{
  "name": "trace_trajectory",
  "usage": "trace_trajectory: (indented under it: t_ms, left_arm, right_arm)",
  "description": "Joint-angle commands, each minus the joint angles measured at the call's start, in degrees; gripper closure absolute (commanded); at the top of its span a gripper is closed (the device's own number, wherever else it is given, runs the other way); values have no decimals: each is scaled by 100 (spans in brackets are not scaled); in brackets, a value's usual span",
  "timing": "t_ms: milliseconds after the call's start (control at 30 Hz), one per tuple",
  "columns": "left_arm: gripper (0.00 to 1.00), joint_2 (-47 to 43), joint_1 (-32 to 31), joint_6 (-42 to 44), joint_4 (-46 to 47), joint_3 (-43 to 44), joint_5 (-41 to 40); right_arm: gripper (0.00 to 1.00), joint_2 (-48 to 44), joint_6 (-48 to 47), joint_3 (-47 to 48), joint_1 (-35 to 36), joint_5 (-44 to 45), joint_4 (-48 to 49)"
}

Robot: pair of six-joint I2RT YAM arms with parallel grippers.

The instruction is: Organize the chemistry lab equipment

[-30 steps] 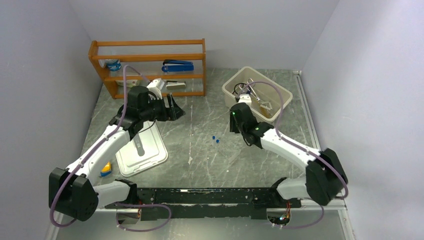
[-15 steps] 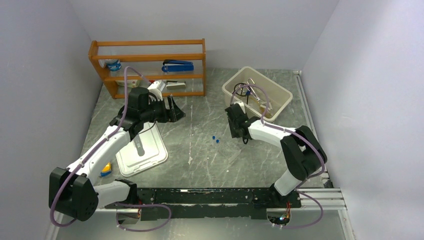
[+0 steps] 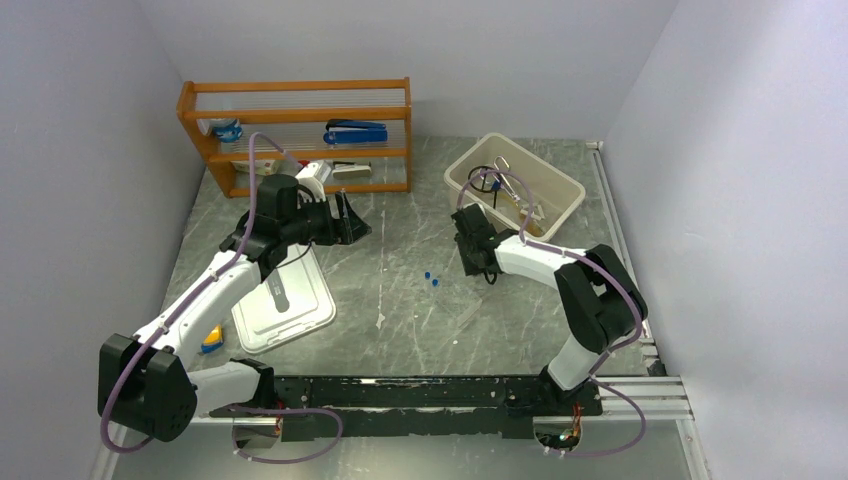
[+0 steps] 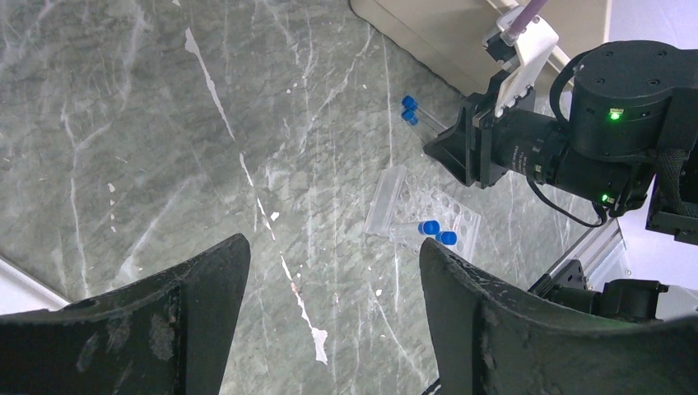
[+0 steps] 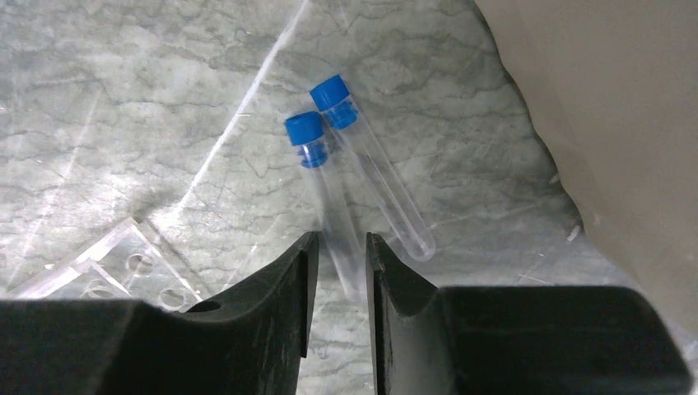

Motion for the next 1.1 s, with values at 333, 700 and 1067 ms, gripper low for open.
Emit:
trace_trajectory:
  t_ms: [333, 700, 1067]
  left_arm:
    - [21, -43, 39, 45, 165, -21, 130]
    - [13, -314, 33, -24, 537, -166, 285]
    - [7, -242, -214, -1033, 1666, -221, 892]
  right_arm:
    - [81, 748, -248, 287, -29, -340, 239]
    - [96, -444, -219, 172, 78, -942, 834]
    - [95, -2690, 1009, -140, 82, -1743, 2220]
